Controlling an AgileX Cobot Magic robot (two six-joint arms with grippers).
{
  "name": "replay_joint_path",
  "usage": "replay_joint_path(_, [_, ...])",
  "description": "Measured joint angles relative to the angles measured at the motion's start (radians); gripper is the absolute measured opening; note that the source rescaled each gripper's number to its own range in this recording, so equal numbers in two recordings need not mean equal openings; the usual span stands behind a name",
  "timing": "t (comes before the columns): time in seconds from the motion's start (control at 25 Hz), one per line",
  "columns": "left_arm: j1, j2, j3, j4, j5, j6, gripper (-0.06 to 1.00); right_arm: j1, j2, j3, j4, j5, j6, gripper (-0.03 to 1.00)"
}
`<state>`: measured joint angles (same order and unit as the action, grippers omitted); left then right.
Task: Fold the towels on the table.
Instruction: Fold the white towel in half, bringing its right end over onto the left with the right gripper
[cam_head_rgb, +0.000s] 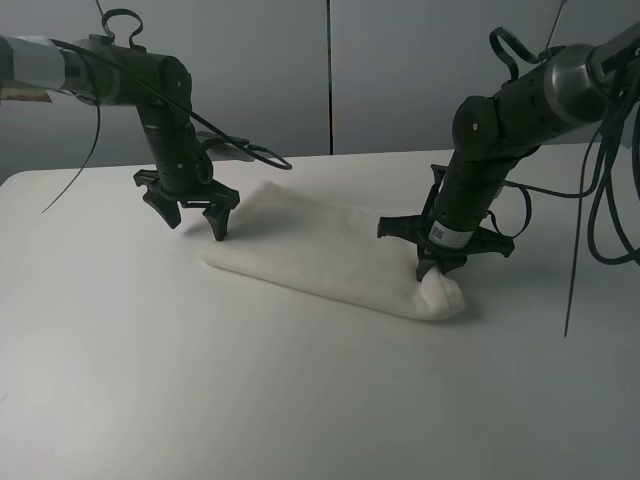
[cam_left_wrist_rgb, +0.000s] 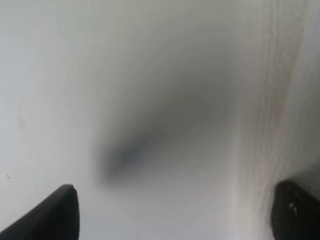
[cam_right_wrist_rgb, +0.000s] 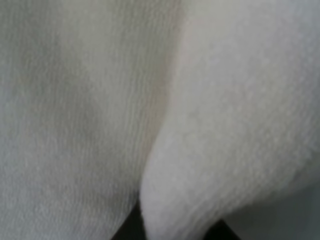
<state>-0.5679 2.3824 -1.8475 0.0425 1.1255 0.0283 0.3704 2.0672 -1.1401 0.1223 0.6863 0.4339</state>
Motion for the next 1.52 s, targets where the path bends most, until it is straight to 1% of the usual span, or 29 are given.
replay_joint_path(0.08, [0.0,0.0,0.0,0.0,0.0,0.0,0.98,0.0,0.0,0.0,0.008,0.001,-0.013,0.01])
replay_joint_path(0.16, [0.0,0.0,0.0,0.0,0.0,0.0,0.98,0.0,0.001,0.0,0.036,0.005,-0.051,0.01])
replay_joint_path(0.32, [0.0,0.0,0.0,0.0,0.0,0.002,0.98,-0.002,0.0,0.0,0.131,0.015,-0.156,0.01])
replay_joint_path(0.44, [0.0,0.0,0.0,0.0,0.0,0.002,0.98,-0.002,-0.016,0.002,0.161,0.021,-0.19,0.01])
replay_joint_path(0.68, [0.0,0.0,0.0,0.002,0.0,0.01,0.98,-0.002,-0.081,0.006,0.177,0.021,-0.209,0.01])
replay_joint_path(0.84, [0.0,0.0,0.0,-0.014,0.0,0.019,0.98,-0.002,-0.113,0.006,0.181,0.019,-0.209,0.01])
replay_joint_path(0.96, [0.0,0.0,0.0,-0.017,0.0,0.02,0.98,-0.002,-0.12,0.006,0.22,0.019,-0.228,0.01])
replay_joint_path(1.16, [0.0,0.0,0.0,-0.017,0.002,0.021,0.98,-0.002,-0.127,0.006,0.341,0.019,-0.325,0.01])
replay_joint_path(1.4, [0.0,0.0,0.0,-0.019,0.002,0.023,0.98,-0.002,-0.129,-0.014,0.532,0.033,-0.462,0.01])
replay_joint_path(1.52, [0.0,0.0,0.0,-0.019,0.002,0.023,0.98,-0.002,-0.129,-0.036,0.598,0.045,-0.513,0.01])
